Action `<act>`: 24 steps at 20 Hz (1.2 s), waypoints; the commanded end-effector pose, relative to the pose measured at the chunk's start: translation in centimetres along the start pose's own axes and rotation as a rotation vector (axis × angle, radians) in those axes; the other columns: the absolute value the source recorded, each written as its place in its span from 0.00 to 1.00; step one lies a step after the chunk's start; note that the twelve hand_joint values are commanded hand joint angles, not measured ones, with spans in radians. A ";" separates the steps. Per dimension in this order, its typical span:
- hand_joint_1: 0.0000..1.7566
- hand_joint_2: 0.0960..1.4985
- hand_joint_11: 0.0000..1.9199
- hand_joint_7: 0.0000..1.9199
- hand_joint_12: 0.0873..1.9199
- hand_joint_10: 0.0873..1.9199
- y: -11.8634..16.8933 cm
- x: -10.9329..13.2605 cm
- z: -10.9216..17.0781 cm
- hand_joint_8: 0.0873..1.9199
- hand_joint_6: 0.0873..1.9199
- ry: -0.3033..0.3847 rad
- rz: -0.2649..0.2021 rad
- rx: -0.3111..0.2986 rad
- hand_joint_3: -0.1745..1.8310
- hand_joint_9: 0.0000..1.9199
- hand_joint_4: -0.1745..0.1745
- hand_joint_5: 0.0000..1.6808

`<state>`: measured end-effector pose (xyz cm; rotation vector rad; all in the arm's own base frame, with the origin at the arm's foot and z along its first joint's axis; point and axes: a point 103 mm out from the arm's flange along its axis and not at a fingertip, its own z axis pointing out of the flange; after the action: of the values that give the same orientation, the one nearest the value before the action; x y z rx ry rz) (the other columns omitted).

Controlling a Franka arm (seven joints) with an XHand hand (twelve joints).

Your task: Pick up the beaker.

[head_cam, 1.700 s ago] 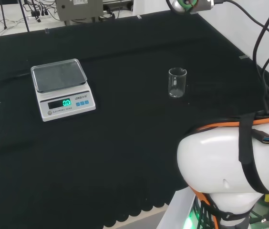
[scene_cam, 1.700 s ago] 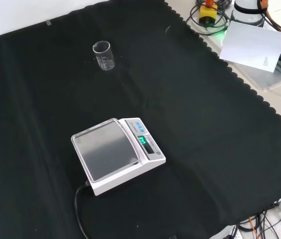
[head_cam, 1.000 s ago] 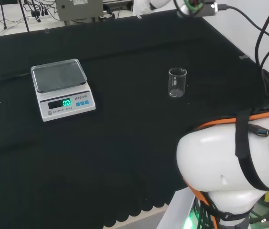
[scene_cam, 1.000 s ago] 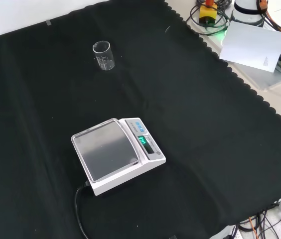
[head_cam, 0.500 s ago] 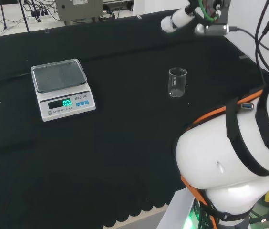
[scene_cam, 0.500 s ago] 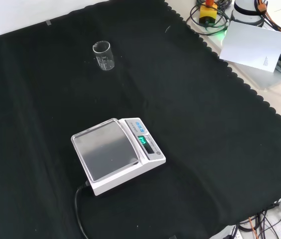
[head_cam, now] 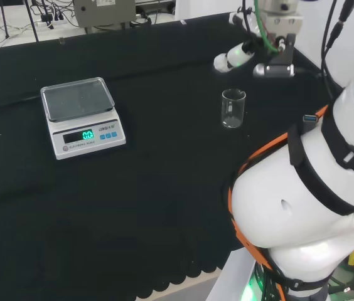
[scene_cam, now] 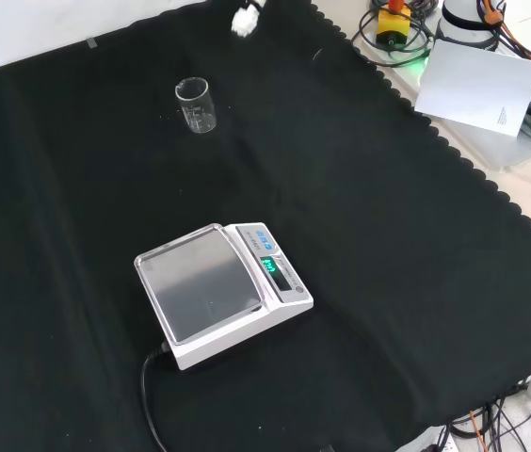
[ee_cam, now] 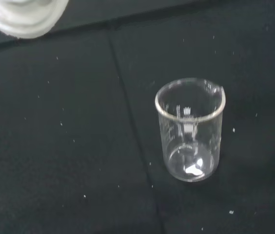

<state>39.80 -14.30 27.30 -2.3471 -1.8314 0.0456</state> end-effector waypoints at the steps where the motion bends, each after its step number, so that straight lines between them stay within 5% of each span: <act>1: 0.39 0.42 0.00 0.00 0.58 0.40 0.8 -0.8 5.4 0.16 0.00 0.062 0.005 0.043 0.21 0.04 0.65 0.01; 9: 0.39 0.42 0.00 0.00 0.57 0.40 3.2 0.0 9.2 0.16 0.00 0.036 -0.003 0.109 0.21 0.04 0.66 0.00; 24: 0.39 0.42 0.00 0.00 0.56 0.40 8.4 -4.1 12.4 0.16 0.00 0.013 0.045 0.195 0.21 0.04 0.67 0.00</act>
<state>44.52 -17.31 14.78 -2.2565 -1.7101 0.1804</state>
